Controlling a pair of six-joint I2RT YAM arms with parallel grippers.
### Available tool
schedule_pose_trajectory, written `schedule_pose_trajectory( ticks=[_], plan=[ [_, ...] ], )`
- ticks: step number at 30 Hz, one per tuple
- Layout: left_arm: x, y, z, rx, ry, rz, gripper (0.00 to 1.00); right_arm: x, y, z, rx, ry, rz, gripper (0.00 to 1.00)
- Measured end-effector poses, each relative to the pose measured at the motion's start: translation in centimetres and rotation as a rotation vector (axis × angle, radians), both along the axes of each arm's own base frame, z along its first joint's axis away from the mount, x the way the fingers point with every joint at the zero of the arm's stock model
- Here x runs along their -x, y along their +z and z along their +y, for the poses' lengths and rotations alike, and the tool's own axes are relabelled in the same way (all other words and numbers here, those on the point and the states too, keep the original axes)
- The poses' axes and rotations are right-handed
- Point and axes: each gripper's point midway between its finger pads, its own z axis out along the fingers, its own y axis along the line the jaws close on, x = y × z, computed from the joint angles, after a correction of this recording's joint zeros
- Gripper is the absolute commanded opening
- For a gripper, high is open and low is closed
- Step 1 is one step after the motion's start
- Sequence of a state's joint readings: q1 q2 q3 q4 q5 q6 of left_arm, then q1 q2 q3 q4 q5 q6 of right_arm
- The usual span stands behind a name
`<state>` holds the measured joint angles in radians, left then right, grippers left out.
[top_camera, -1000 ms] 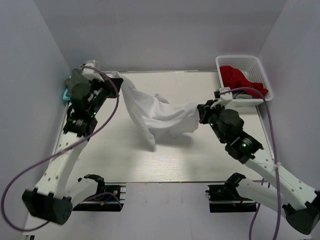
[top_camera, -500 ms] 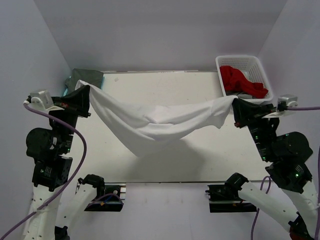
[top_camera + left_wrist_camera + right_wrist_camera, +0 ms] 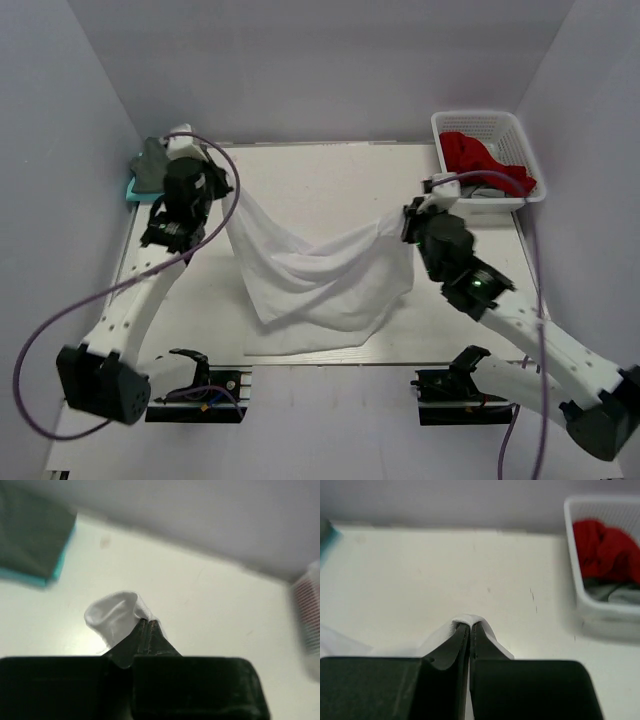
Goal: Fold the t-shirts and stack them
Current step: Flatten out the tshirt
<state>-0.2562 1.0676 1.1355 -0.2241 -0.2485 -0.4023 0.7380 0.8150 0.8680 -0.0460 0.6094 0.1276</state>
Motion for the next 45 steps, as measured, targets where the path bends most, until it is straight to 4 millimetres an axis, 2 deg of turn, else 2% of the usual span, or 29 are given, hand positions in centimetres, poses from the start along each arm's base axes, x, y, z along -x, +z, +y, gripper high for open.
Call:
schedule_pose_trajectory(
  ticks=[3, 6, 7, 8, 9, 10, 11, 12, 14, 17, 21, 24, 26, 28, 32, 35, 38, 45],
  plan=[
    [-3.3, -10.2, -0.8, -0.051, 0.009, 0.238, 0.00, -2.3, -8.6, 1.4, 0.123, -0.014, 0.162, 0.00],
    [-4.4, -19.7, -1.1, -0.101, 0.010, 0.466, 0.00, -3.6, -16.2, 1.6, 0.218, -0.018, 0.320, 0.00],
    [-4.7, -22.0, -1.1, -0.114, 0.011, 0.522, 0.00, -4.0, -18.2, 1.6, 0.237, -0.020, 0.367, 0.00],
    [-5.0, -24.5, -1.1, -0.127, 0.014, 0.585, 0.12, -4.5, -19.9, 1.7, 0.251, -0.024, 0.407, 0.00],
    [-5.2, -26.6, -1.1, -0.141, 0.018, 0.643, 0.18, -4.8, -21.3, 1.7, 0.262, -0.028, 0.441, 0.00],
    [-5.5, -28.0, -1.1, -0.149, 0.021, 0.686, 0.27, -5.1, -22.8, 1.5, 0.273, -0.036, 0.484, 0.00],
    [-5.9, -29.3, -1.2, -0.156, 0.022, 0.724, 0.48, -5.3, -23.9, 1.5, 0.276, -0.039, 0.515, 0.00],
    [-6.2, -30.3, -1.3, -0.164, 0.022, 0.752, 0.56, -5.5, -24.7, 1.4, 0.279, -0.045, 0.539, 0.00],
    [-6.4, -31.0, -1.4, -0.167, 0.016, 0.778, 1.00, -6.0, -25.4, 1.6, 0.262, -0.052, 0.567, 0.00],
    [-6.3, -29.9, -1.8, -0.141, 0.006, 0.764, 1.00, -6.6, -25.4, 1.6, 0.212, -0.068, 0.581, 0.00],
    [-5.3, -26.2, -2.9, -0.094, -0.049, 0.696, 1.00, -7.1, -25.0, 1.5, 0.153, -0.090, 0.592, 0.00],
    [-2.1, -23.3, -4.7, -0.016, -0.152, 0.638, 1.00, -7.0, -25.2, 1.2, 0.120, -0.112, 0.612, 0.00],
    [1.0, -22.7, -5.9, 0.032, -0.226, 0.624, 1.00, -6.8, -25.5, 0.9, 0.104, -0.126, 0.631, 0.00],
    [4.4, -23.3, -7.0, 0.067, -0.296, 0.650, 1.00, -6.7, -25.7, 0.7, 0.089, -0.133, 0.645, 0.00],
    [11.7, -26.2, -8.8, 0.135, -0.422, 0.764, 1.00, -6.5, -26.1, 0.6, 0.064, -0.131, 0.674, 0.00],
    [16.1, -27.7, -9.6, 0.173, -0.497, 0.846, 1.00, -6.5, -26.4, 0.8, 0.047, -0.120, 0.692, 0.00],
    [18.6, -28.6, -10.4, 0.197, -0.548, 0.909, 1.00, -6.4, -26.5, 1.1, 0.034, -0.105, 0.703, 0.00],
    [21.0, -31.1, -11.5, 0.199, -0.582, 1.029, 1.00, -6.3, -26.6, 1.3, 0.023, -0.088, 0.712, 0.00]
  ],
)
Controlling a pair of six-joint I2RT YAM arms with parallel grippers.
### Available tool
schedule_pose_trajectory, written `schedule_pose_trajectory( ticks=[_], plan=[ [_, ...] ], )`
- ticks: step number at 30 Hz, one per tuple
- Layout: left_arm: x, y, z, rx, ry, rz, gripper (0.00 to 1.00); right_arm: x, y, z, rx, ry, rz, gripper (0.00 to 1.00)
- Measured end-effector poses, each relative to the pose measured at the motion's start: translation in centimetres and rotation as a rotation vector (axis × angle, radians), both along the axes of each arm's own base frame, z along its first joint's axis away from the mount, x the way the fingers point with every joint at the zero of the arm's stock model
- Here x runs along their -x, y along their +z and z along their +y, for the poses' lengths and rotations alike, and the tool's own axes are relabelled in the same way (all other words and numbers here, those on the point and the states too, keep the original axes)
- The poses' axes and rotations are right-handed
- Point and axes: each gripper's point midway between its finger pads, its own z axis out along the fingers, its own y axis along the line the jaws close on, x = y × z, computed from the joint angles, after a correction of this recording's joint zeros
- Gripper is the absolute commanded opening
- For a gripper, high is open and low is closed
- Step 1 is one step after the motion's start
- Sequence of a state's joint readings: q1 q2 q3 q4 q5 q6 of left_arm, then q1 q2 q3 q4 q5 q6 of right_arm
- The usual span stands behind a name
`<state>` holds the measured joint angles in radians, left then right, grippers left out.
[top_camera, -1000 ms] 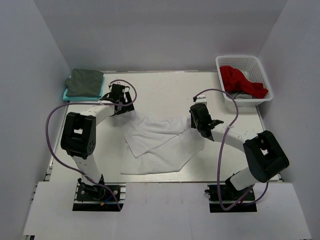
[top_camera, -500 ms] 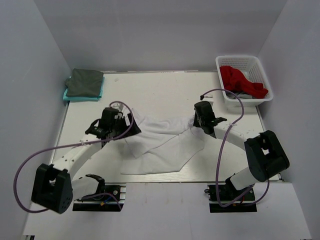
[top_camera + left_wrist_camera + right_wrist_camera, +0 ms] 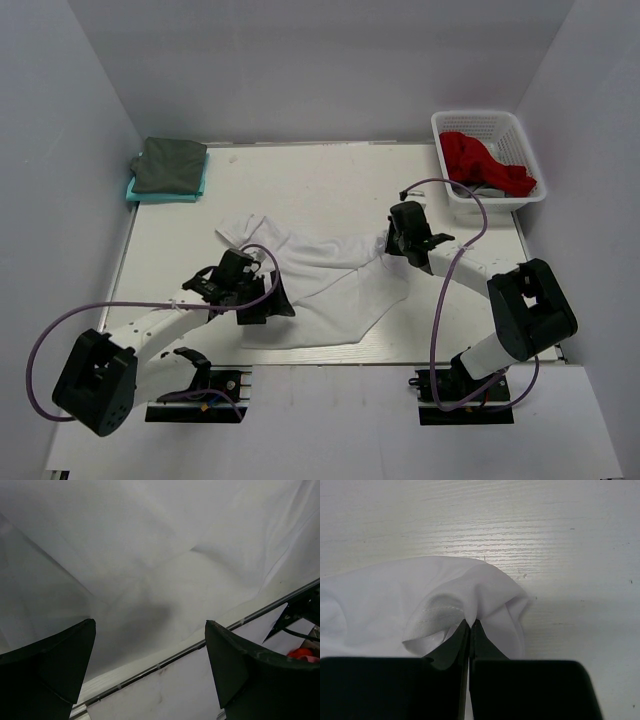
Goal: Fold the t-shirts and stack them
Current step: Flatten out the tshirt
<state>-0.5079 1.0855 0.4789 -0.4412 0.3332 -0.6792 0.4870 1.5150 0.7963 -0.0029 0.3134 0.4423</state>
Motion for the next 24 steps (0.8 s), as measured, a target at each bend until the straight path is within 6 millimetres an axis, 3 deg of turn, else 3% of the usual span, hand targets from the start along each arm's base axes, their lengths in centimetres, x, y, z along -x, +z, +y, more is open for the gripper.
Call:
schedule_pose_trajectory(
  ticks=[8, 17, 24],
  plan=[
    [-0.6, -0.8, -0.5, -0.016, 0.024, 0.002, 1.00, -0.1, 0.0, -0.1, -0.002, -0.002, 0.000, 0.00],
    [-2.7, -1.1, -0.5, -0.058, 0.078, -0.024, 0.89, 0.0, 0.0, 0.1, -0.017, 0.010, 0.008, 0.00],
    [-4.5, -0.3, 0.2, -0.121, 0.121, -0.064, 0.87, 0.1, 0.0, 0.4, -0.027, 0.023, 0.013, 0.00]
  ],
)
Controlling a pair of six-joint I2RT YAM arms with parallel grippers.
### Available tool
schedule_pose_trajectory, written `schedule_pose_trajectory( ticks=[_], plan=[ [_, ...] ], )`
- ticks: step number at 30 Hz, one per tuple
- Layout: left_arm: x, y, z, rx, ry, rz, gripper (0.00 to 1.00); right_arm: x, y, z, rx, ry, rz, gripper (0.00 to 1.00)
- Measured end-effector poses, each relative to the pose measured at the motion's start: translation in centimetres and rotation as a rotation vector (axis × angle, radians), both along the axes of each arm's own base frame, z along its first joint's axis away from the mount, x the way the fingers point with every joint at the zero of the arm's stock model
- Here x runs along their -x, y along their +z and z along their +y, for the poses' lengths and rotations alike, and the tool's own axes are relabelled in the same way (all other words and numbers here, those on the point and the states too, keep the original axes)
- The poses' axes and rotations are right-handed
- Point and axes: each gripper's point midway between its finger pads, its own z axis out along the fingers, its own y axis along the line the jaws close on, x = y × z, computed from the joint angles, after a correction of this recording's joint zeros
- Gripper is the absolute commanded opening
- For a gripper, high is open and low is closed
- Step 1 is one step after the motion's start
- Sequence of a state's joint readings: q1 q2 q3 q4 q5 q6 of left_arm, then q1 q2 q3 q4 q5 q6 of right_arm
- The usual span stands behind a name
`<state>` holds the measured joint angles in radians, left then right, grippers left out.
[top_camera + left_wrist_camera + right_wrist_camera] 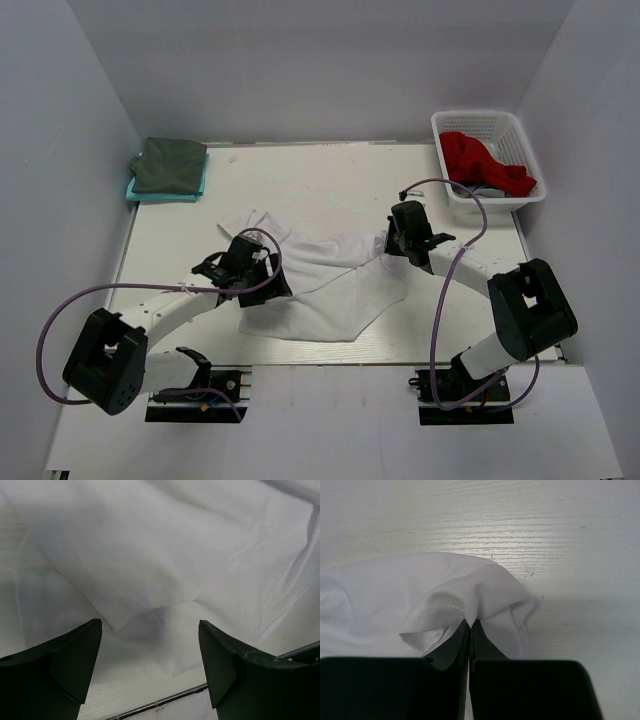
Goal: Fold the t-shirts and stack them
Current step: Flatten out the tshirt
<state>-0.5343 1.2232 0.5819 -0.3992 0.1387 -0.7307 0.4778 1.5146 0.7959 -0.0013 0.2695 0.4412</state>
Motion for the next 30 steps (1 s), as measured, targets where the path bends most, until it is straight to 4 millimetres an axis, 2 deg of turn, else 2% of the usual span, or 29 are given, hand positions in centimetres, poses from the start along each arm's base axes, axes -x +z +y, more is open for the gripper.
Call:
schedule_pose_trajectory(
  ticks=[7, 14, 23, 30],
  plan=[
    [-1.3, 0.9, 1.1, -0.078, 0.031, -0.042, 0.87, 0.1, 0.0, 0.1, -0.005, 0.006, 0.002, 0.00],
    [-0.8, -1.3, 1.6, -0.140, -0.008, 0.017, 0.81, 0.1, -0.4, 0.1, 0.002, 0.008, 0.012, 0.00],
    [-0.6, -0.5, -0.5, -0.168, -0.152, -0.038, 0.81, 0.1, -0.5, 0.1, 0.005, 0.008, 0.015, 0.00],
    [-0.5, -1.8, -0.2, -0.287, -0.182, -0.012, 0.77, 0.2, -0.9, 0.0, 0.010, 0.008, 0.024, 0.00]
  ],
)
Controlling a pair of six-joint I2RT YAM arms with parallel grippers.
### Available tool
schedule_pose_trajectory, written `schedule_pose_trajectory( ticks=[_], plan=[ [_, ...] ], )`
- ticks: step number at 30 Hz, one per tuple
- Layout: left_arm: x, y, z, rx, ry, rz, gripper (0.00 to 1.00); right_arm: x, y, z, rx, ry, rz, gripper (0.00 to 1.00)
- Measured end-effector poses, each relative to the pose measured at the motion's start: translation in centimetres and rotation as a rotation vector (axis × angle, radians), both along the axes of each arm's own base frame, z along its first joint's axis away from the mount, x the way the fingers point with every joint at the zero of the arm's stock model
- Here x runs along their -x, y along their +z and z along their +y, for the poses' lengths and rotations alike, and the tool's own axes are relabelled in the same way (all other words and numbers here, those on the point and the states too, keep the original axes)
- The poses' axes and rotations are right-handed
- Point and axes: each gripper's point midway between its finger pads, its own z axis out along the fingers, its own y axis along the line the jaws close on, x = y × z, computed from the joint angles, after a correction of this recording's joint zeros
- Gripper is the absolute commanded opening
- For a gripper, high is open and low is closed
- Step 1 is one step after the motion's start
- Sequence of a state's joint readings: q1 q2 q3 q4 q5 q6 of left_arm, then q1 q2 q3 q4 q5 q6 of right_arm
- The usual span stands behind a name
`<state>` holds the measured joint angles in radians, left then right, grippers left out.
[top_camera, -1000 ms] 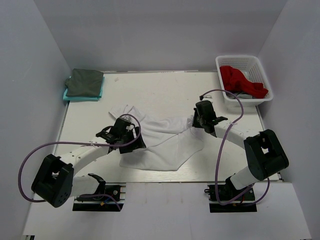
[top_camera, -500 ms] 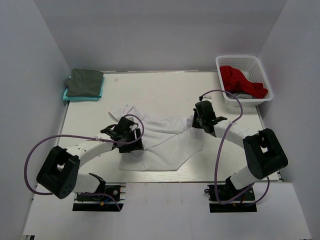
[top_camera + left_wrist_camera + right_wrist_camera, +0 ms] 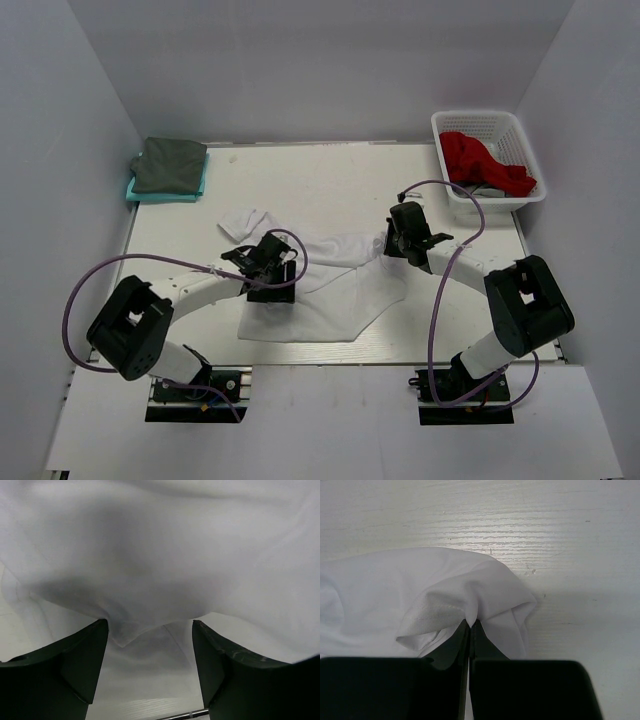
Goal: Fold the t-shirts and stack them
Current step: Flatten out the tshirt
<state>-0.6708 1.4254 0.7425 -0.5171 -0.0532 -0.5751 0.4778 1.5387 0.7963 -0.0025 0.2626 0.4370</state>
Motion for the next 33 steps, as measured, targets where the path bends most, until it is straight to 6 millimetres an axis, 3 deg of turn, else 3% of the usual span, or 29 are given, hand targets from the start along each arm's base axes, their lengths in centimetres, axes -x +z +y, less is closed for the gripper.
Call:
schedule_pose_trajectory(
  ticks=[5, 11, 14, 19, 22, 33],
  plan=[
    [-0.4, 0.1, -0.1, -0.042, -0.007, -0.018, 0.57, 0.0, 0.0, -0.1, 0.002, -0.002, -0.001, 0.00],
    [-0.9, -0.6, 0.2, -0.116, -0.006, -0.012, 0.55, 0.0, 0.0, -0.1, 0.003, -0.003, -0.001, 0.00],
    [-1.2, -0.6, 0.4, -0.136, 0.001, -0.018, 0.48, 0.0, 0.0, -0.1, 0.005, -0.005, -0.002, 0.00],
    [-1.4, -0.5, 0.7, -0.144, 0.037, -0.029, 0.23, -0.1, 0.0, -0.2, 0.007, -0.006, -0.003, 0.00],
    [-1.6, 0.0, 0.6, -0.132, 0.056, -0.043, 0.00, 0.0, -0.1, -0.3, 0.012, -0.009, -0.001, 0.00],
    [-3.3, 4.3, 0.6, -0.081, 0.117, -0.174, 0.00, 0.2, -0.2, -0.7, 0.029, -0.020, 0.010, 0.00]
  ],
)
